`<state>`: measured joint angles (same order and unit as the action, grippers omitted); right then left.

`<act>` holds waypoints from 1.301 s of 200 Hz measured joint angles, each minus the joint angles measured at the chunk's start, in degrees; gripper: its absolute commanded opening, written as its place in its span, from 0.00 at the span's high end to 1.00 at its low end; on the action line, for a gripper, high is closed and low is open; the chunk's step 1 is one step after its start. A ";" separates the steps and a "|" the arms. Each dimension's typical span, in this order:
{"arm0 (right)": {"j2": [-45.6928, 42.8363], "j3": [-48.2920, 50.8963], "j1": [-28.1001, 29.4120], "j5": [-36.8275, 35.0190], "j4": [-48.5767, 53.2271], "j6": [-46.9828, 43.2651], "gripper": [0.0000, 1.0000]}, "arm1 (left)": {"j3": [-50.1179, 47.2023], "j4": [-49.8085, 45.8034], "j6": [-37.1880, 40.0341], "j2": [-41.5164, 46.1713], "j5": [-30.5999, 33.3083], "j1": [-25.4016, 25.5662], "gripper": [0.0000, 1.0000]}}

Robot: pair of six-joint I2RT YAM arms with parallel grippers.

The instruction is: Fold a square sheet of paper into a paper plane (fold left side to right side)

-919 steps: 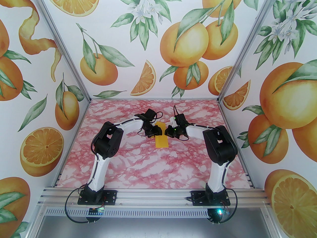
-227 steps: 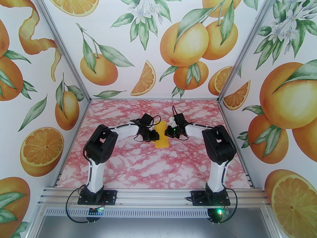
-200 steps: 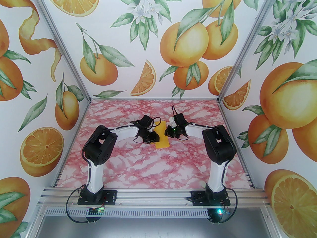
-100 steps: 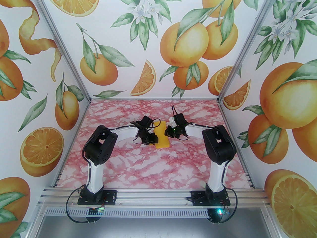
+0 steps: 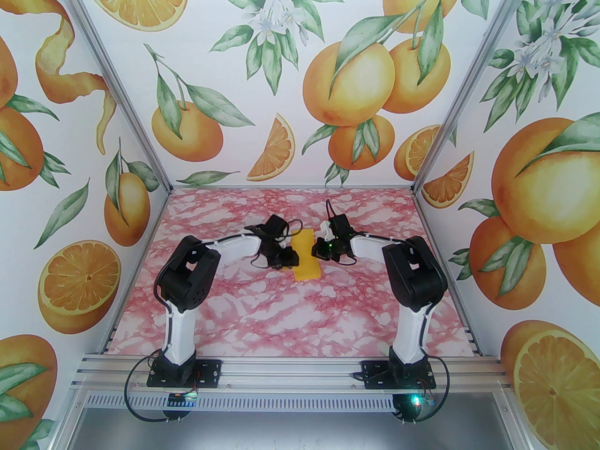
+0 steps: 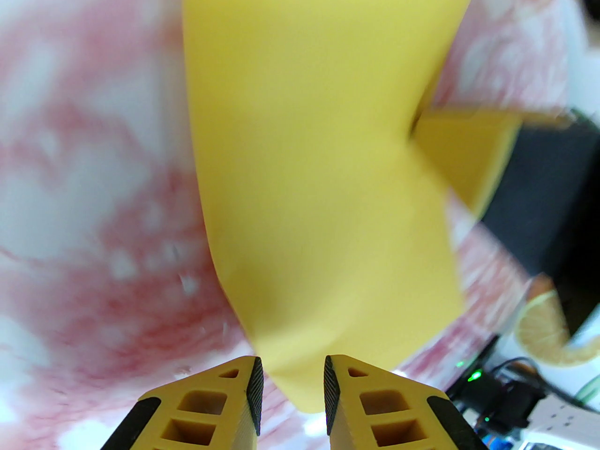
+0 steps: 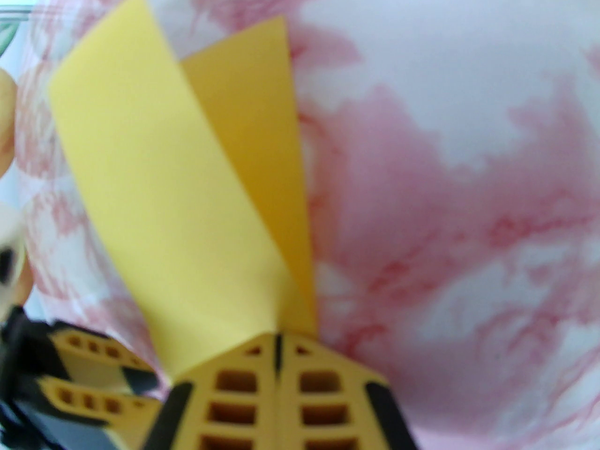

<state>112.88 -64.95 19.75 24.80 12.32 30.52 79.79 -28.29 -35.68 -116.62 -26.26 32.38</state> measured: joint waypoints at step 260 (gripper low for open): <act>0.00 -0.11 0.02 0.00 0.13 0.00 1.00 | 11.65 4.59 3.08 -12.09 -1.70 -5.86 0.70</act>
<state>112.88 -65.06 19.77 24.80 12.45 30.52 91.44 -23.70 -32.60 -128.70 -27.97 26.52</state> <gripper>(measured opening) 0.042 0.295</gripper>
